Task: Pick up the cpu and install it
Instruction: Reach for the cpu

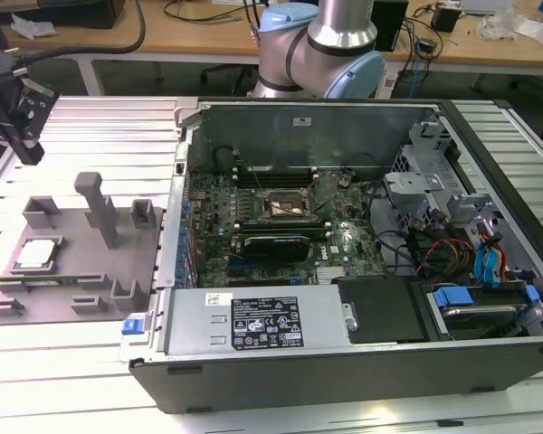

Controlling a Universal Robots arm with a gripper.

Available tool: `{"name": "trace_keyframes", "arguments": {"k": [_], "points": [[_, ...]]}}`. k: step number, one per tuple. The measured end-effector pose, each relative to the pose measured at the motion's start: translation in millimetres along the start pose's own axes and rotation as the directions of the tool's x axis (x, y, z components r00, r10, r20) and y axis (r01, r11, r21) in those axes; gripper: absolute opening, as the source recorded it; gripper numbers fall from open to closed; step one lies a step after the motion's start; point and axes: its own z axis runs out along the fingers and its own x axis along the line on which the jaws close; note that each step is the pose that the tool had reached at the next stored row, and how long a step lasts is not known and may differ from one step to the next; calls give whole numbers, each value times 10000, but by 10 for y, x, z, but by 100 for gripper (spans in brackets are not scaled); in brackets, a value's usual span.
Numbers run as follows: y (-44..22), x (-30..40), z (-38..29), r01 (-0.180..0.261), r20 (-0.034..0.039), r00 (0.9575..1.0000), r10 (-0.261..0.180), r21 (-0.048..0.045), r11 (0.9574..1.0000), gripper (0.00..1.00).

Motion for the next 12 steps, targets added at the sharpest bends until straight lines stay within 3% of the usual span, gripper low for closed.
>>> {"name": "trace_keyframes", "arguments": {"k": [12], "points": [[-21, 169, 178, 1, 0, 10000, -1, 1, 10000, 11]]}}
